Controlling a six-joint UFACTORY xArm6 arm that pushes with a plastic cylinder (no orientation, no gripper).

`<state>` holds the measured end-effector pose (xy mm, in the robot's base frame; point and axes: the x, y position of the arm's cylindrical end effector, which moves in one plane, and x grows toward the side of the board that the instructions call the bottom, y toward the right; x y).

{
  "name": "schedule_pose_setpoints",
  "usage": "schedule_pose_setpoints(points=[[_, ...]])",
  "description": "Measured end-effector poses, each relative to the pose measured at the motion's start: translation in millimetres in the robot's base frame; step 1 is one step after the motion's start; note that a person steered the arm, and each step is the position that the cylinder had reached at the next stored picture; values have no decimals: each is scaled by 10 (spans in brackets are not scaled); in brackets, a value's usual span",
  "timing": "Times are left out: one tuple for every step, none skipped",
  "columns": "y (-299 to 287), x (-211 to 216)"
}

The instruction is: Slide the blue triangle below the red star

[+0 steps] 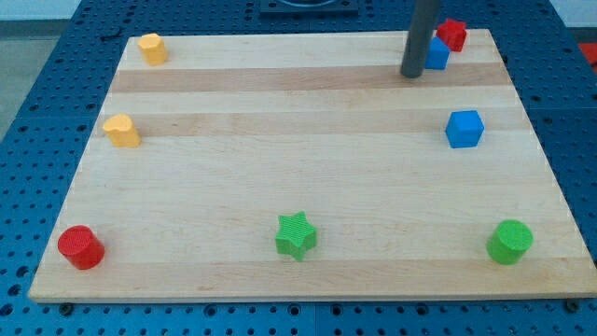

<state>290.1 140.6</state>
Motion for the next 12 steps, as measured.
schedule_pose_setpoints(points=[[-39,-78],[109,-159],[323,-196],[404,-178],[404,-143],[425,-143],[480,-143],[436,-143],[311,-144],[296,-175],[357,-221],[507,-301]])
